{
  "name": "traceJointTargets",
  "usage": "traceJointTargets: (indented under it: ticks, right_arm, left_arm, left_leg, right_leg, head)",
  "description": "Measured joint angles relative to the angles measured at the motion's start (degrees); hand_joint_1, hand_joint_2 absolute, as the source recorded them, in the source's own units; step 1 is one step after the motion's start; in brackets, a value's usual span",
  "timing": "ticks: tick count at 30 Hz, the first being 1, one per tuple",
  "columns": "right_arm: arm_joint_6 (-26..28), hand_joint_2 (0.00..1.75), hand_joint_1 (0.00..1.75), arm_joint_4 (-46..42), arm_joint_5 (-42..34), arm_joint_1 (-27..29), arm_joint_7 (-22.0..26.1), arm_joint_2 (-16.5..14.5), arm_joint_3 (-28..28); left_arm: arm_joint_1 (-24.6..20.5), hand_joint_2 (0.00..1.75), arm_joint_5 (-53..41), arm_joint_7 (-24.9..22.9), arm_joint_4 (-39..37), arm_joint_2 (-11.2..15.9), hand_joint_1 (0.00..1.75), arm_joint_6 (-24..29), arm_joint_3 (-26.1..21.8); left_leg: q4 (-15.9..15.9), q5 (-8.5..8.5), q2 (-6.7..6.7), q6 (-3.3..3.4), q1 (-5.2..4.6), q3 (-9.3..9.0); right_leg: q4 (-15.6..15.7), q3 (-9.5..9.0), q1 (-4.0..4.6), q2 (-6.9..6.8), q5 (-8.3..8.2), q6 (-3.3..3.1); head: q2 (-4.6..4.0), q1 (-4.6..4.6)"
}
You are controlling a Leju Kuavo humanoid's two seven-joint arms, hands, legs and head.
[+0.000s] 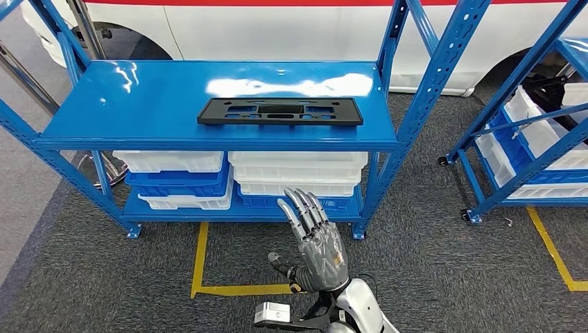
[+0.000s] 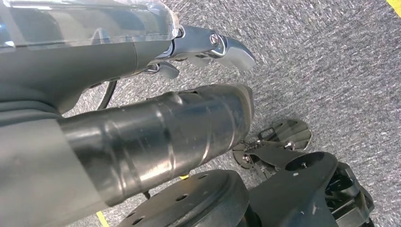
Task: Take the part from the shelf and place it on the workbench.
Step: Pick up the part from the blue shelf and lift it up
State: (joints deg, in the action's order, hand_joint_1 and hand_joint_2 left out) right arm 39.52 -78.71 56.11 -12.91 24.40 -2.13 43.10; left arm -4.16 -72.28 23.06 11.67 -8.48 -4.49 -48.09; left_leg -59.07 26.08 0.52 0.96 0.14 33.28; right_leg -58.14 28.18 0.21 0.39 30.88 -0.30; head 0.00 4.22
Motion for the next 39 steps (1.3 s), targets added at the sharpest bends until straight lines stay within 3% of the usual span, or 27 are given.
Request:
traceJointTargets:
  ticks: [31, 36, 39]
  right_arm:
    - [0.0, 1.75, 0.00, 1.6, -1.0, -0.2, 0.2, -0.9, 0.6]
    - [0.0, 1.75, 0.00, 1.9, -1.0, -0.4, 0.0, -0.9, 0.8]
    - [0.0, 1.75, 0.00, 1.9, -1.1, -0.4, -0.1, -0.9, 0.9]
  left_arm:
    - [-0.1, 0.00, -0.4, -1.1, 0.0, 0.1, 0.00, 0.0, 0.0]
    - [-0.1, 0.00, -0.3, -1.5, 0.0, 0.2, 0.00, 0.2, 0.0]
    - [-0.1, 0.00, 0.1, -2.5, 0.0, -0.3, 0.00, 4.1, -0.1]
  left_leg:
    - [0.0, 0.02, 0.01, 0.04, -0.19, 0.03]
    - [-0.1, 0.16, 0.01, 0.27, -0.57, 0.06]
    - [0.0, 0.31, 0.01, 0.70, -0.64, 0.03]
  right_leg:
    - [0.0, -0.02, -0.22, -0.01, -0.03, 0.05]
    - [0.1, -0.02, -0.47, 0.00, -0.03, 0.19]
    - [0.3, -0.08, -0.59, 0.01, 0.04, 0.62]
  head:
    - [0.00, 0.00]
    - [0.00, 0.00]
    - [0.00, 0.00]
